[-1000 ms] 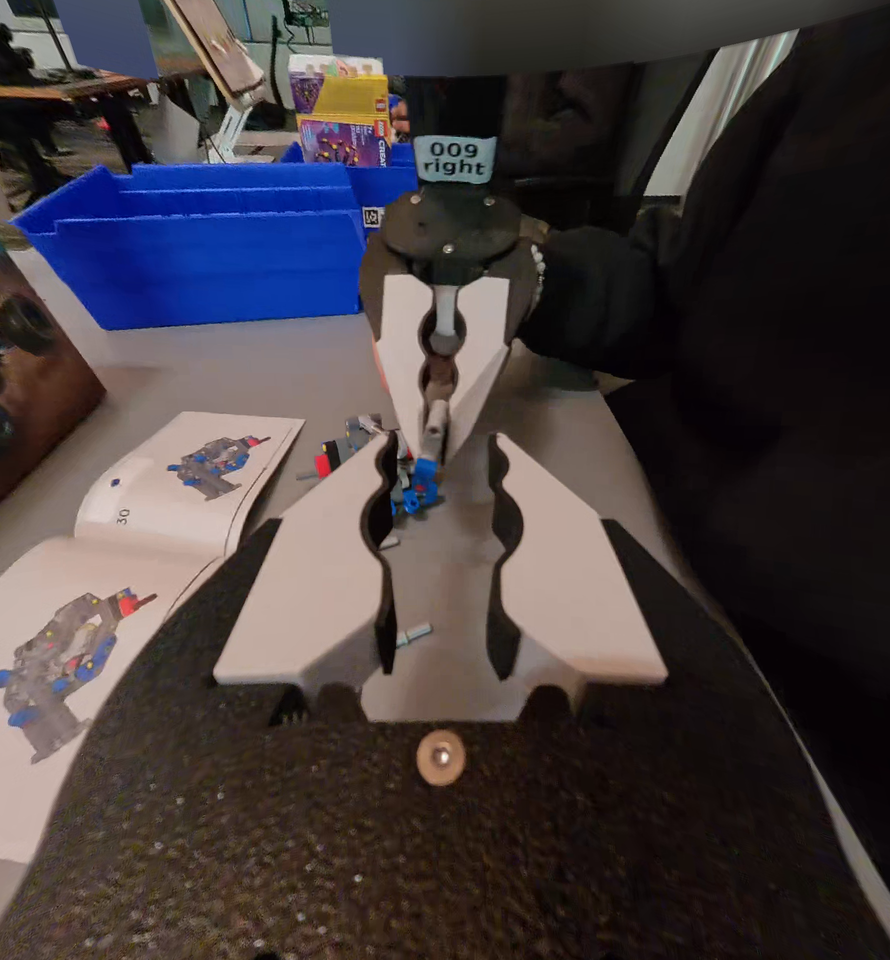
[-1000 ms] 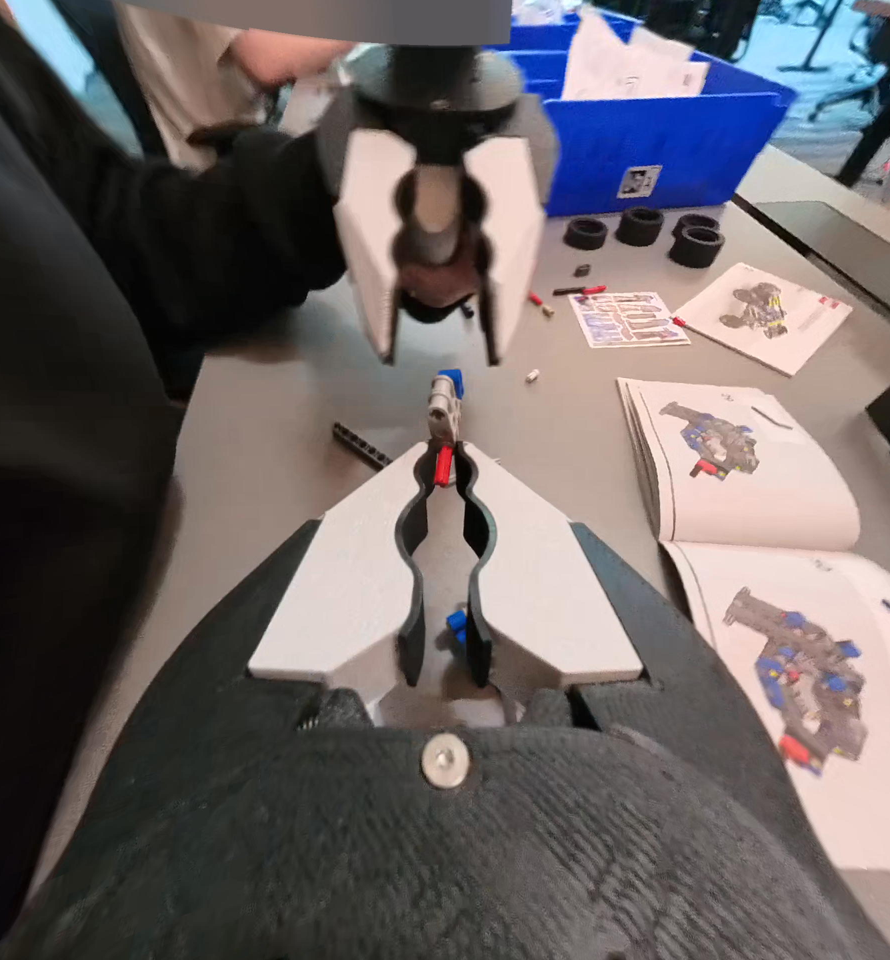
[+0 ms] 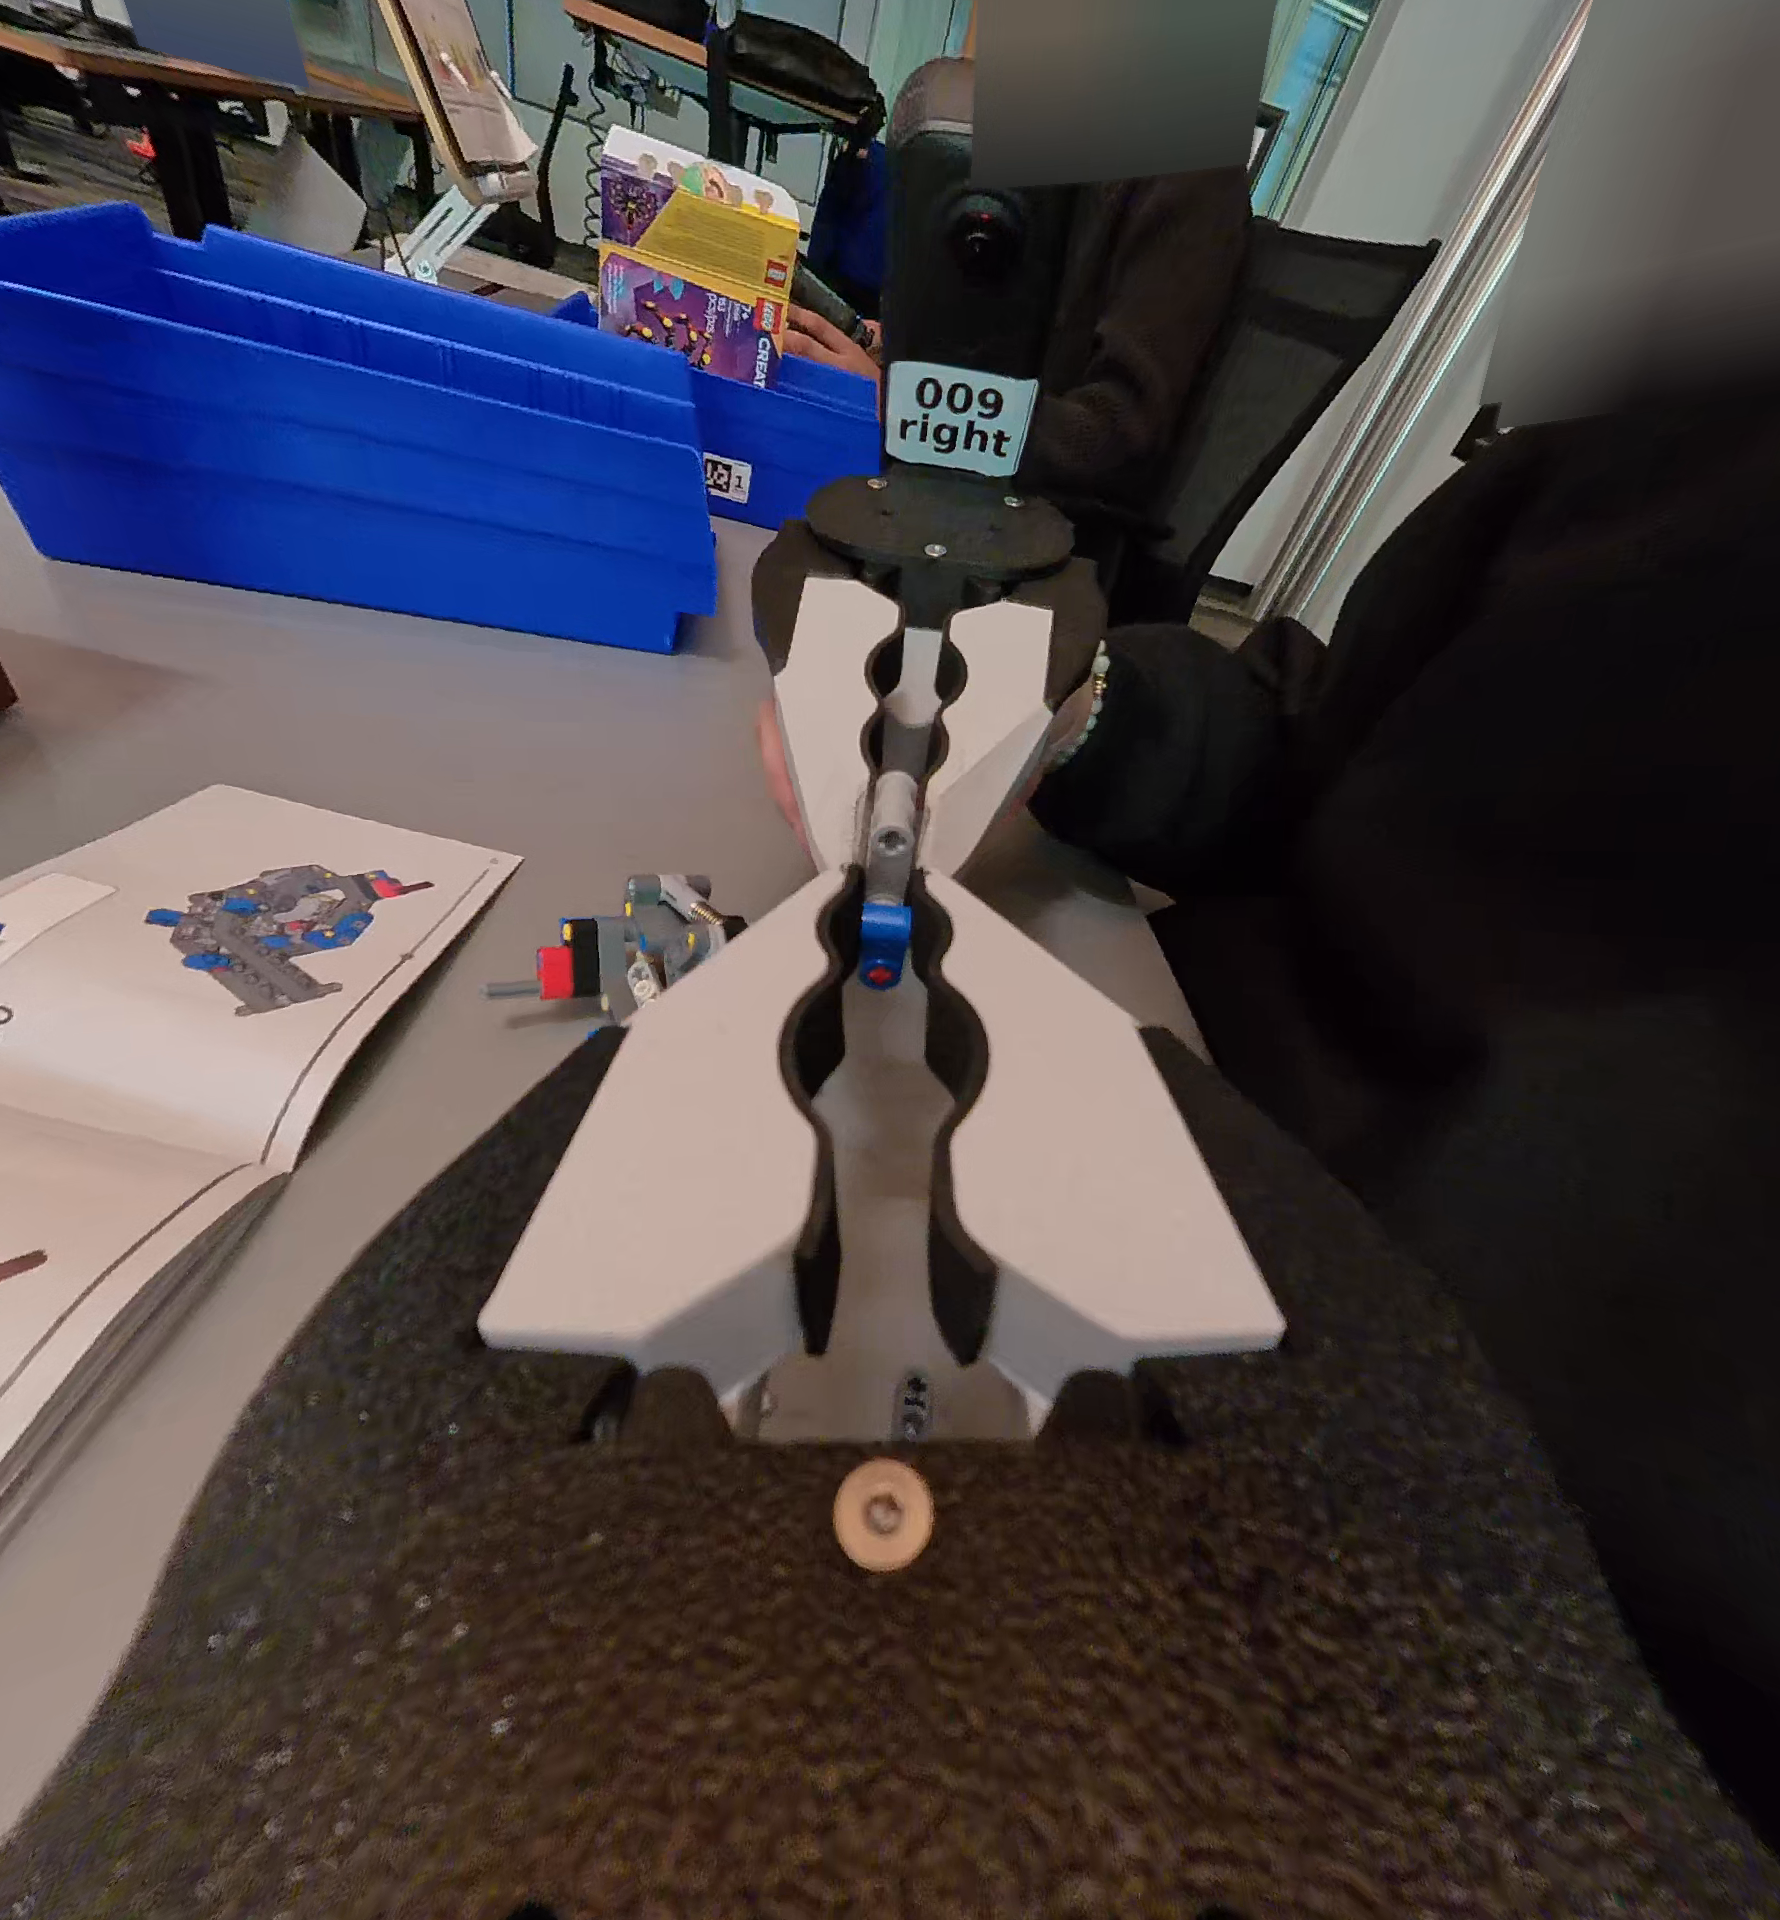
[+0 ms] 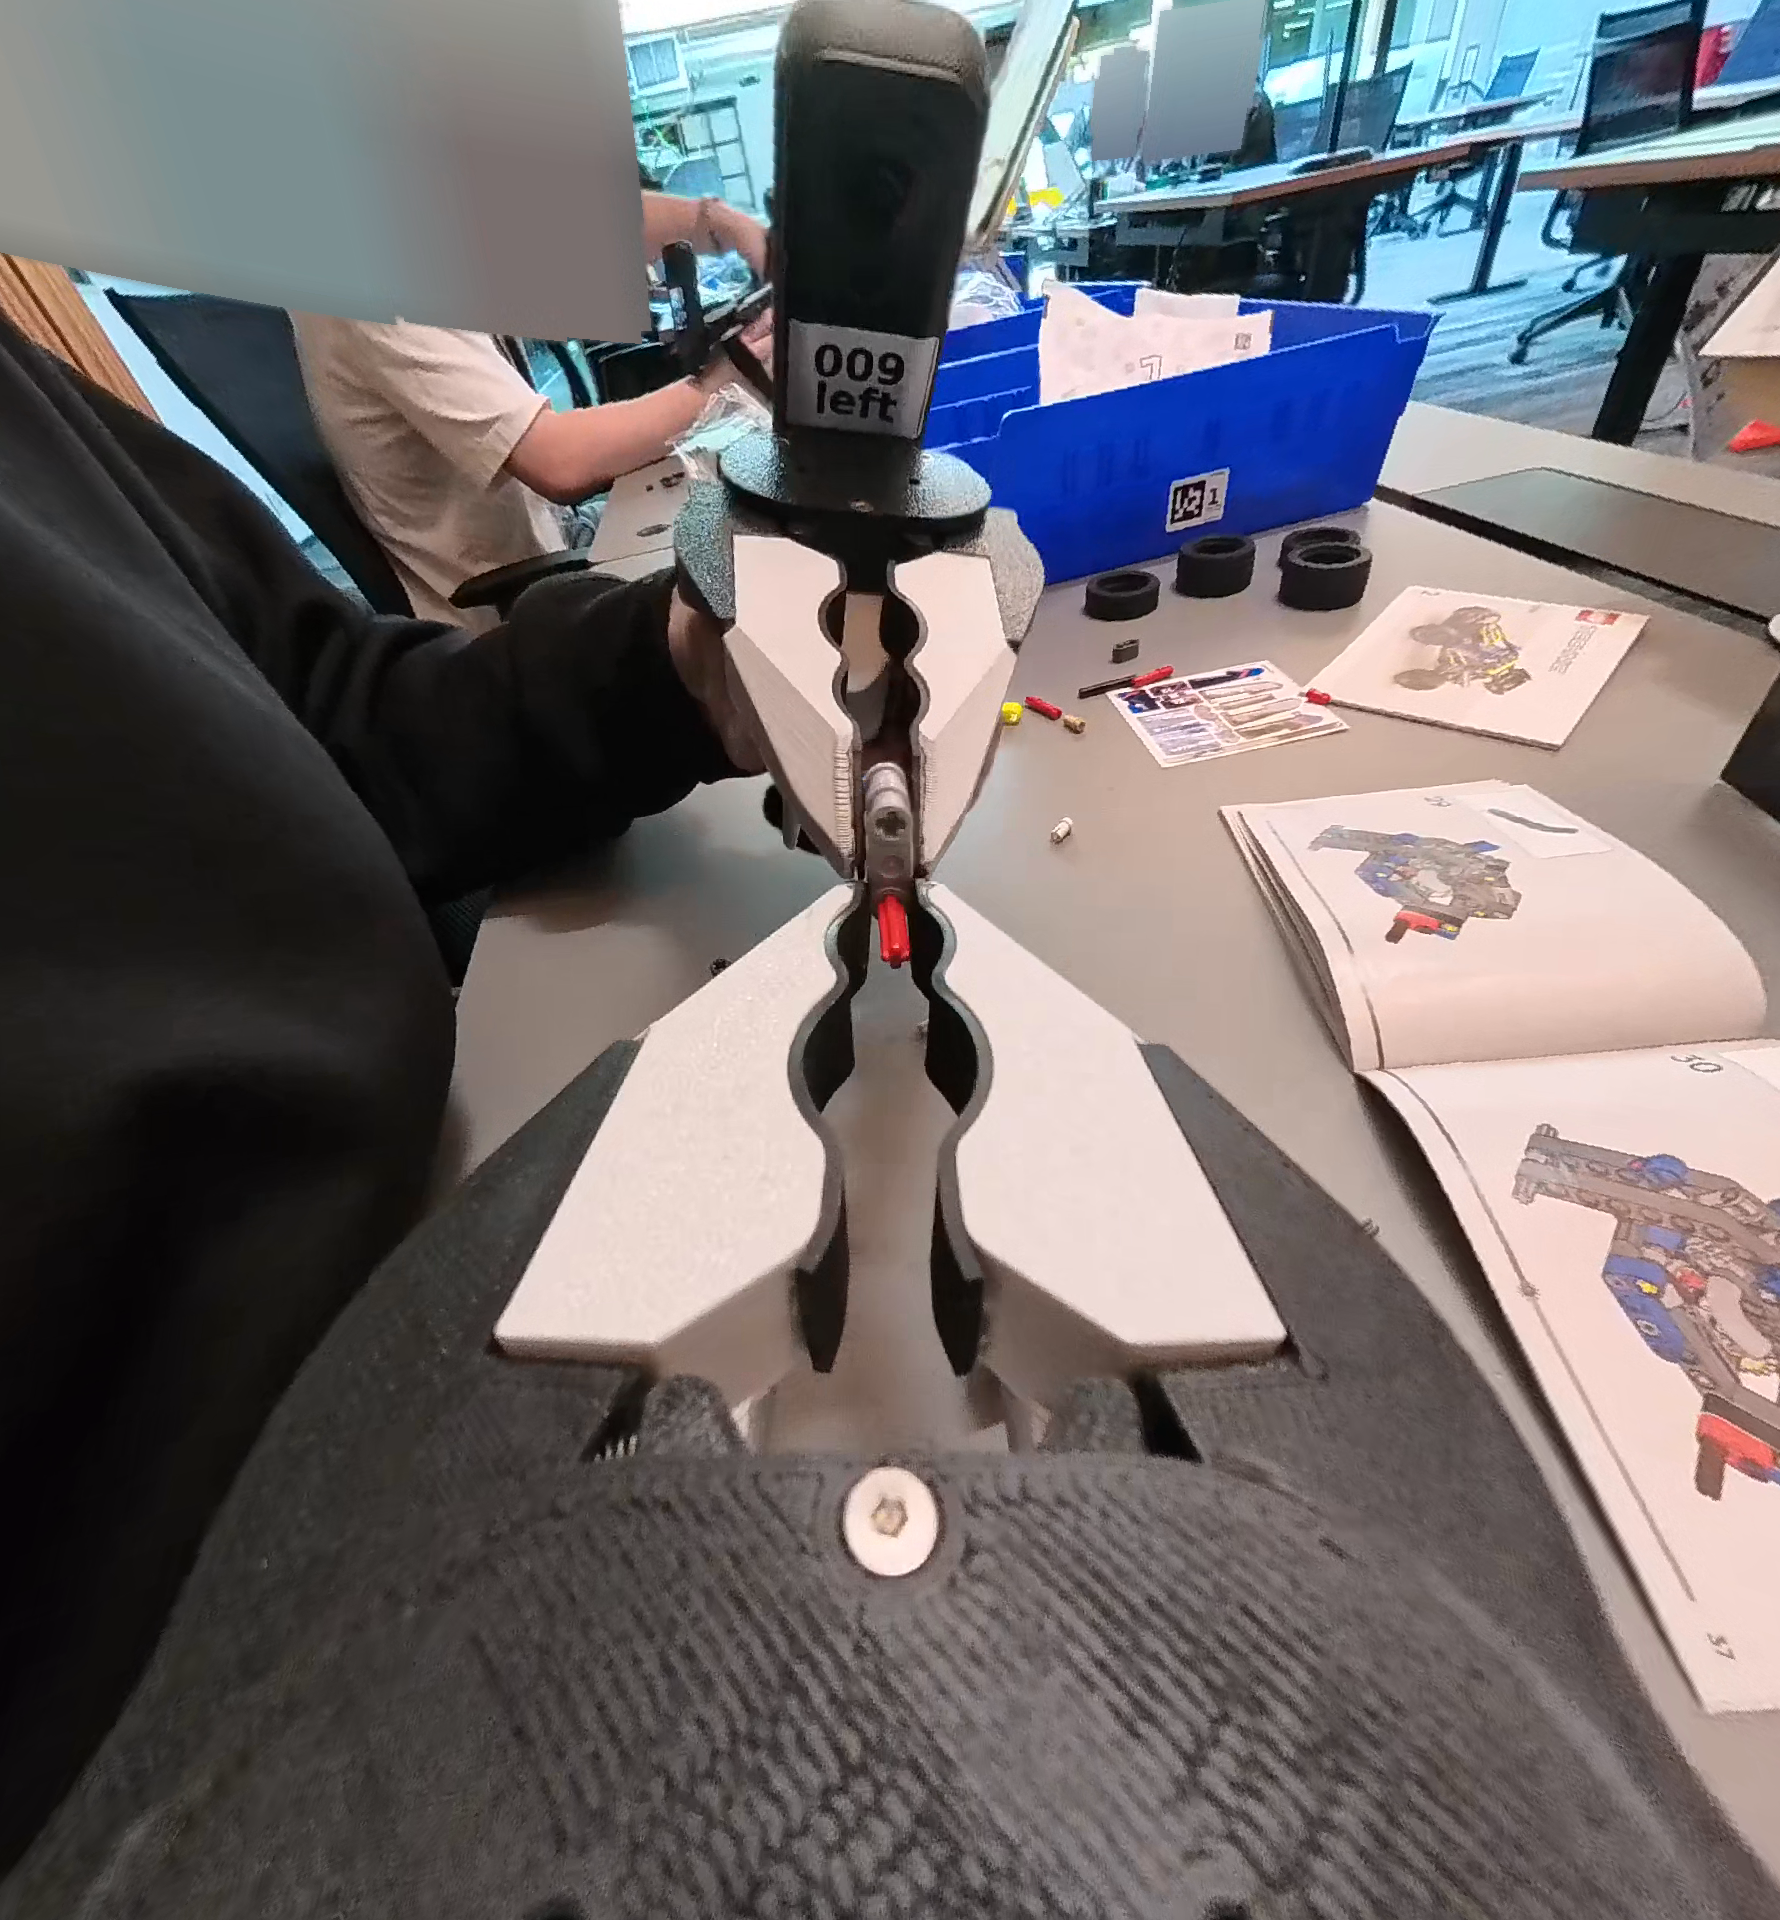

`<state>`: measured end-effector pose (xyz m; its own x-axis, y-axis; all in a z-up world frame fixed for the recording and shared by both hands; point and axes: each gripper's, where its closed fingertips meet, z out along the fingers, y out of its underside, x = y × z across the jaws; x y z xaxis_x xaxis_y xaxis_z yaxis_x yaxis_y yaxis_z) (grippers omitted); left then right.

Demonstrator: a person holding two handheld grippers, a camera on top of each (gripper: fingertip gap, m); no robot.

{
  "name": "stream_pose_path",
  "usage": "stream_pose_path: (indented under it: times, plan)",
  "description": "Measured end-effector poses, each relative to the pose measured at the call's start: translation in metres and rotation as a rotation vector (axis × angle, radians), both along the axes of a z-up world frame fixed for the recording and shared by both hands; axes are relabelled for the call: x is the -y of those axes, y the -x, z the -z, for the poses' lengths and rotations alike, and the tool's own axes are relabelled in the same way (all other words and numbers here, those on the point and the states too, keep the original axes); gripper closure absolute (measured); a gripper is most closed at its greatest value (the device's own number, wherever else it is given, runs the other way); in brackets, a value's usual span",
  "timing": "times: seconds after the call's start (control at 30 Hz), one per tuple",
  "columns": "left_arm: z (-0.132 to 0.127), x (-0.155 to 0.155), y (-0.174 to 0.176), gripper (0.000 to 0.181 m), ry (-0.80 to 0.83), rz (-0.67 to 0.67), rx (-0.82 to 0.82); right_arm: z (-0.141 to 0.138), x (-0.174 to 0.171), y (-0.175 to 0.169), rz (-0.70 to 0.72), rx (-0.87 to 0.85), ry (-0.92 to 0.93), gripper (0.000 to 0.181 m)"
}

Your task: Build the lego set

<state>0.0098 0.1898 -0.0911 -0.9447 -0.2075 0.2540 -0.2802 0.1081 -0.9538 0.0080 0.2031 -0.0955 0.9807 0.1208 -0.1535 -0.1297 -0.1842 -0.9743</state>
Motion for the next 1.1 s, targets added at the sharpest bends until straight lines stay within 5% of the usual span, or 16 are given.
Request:
stream_pose_path:
  times: [0.2, 0.67, 1.1]
  plan:
    - [-0.002, 0.000, -0.002, 0.177, 0.007, -0.028, 0.061, -0.003, 0.000, -0.002, 0.013, -0.049, -0.035, 0.176]
    - [0.010, -0.003, -0.007, 0.174, 0.055, -0.084, -0.125, 0.010, -0.002, -0.005, 0.021, -0.224, 0.000, 0.176]
    - [0.008, -0.002, -0.002, 0.175, 0.053, -0.055, -0.108, 0.010, -0.006, 0.002, 0.003, -0.211, 0.002, 0.176]
